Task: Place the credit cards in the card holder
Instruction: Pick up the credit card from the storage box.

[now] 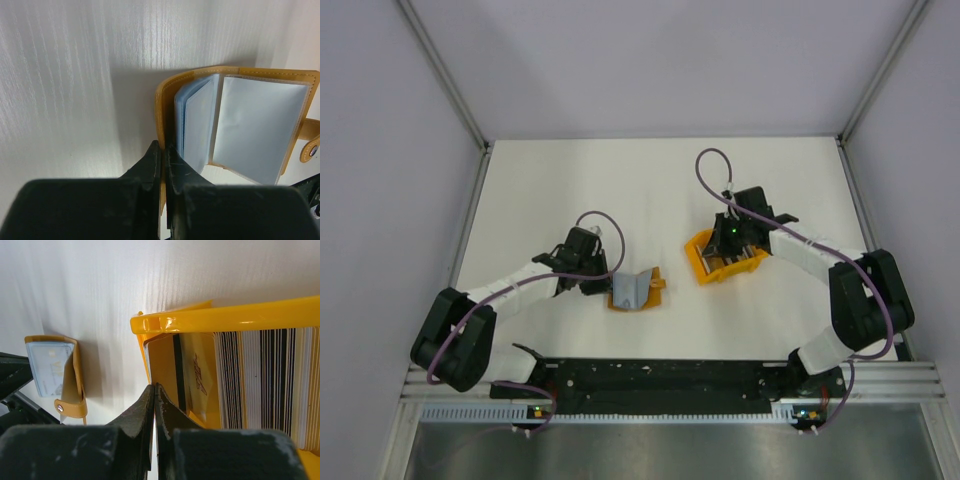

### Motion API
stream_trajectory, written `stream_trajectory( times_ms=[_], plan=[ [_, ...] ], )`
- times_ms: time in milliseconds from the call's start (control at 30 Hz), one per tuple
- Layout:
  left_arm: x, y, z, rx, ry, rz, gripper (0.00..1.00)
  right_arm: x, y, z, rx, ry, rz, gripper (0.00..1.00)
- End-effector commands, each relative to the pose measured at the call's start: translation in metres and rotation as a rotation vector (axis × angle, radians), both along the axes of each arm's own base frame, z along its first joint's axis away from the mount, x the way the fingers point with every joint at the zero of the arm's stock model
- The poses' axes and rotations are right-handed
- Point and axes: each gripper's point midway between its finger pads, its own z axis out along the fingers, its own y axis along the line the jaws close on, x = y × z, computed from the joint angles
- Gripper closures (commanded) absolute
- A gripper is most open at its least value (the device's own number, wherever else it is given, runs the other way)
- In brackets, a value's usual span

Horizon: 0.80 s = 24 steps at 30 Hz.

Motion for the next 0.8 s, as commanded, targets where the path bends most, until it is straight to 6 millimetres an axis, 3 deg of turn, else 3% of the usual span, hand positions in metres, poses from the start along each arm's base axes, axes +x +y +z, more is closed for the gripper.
stream_trajectory(
  times_ms=[0, 767],
  plan=[
    [0.0065, -0.0049, 0.0039, -0.018, -0.03, -0.013, 1.0, 0.0126, 0.0074, 0.021, 0.05, -0.064, 0.007, 1.0],
    [0.006, -0.0057, 0.0018, -0.019, -0.025, -0.019, 1.0, 0.0152, 0.0068, 0.0283, 0.092, -0.068, -0.007, 1.0]
  ],
)
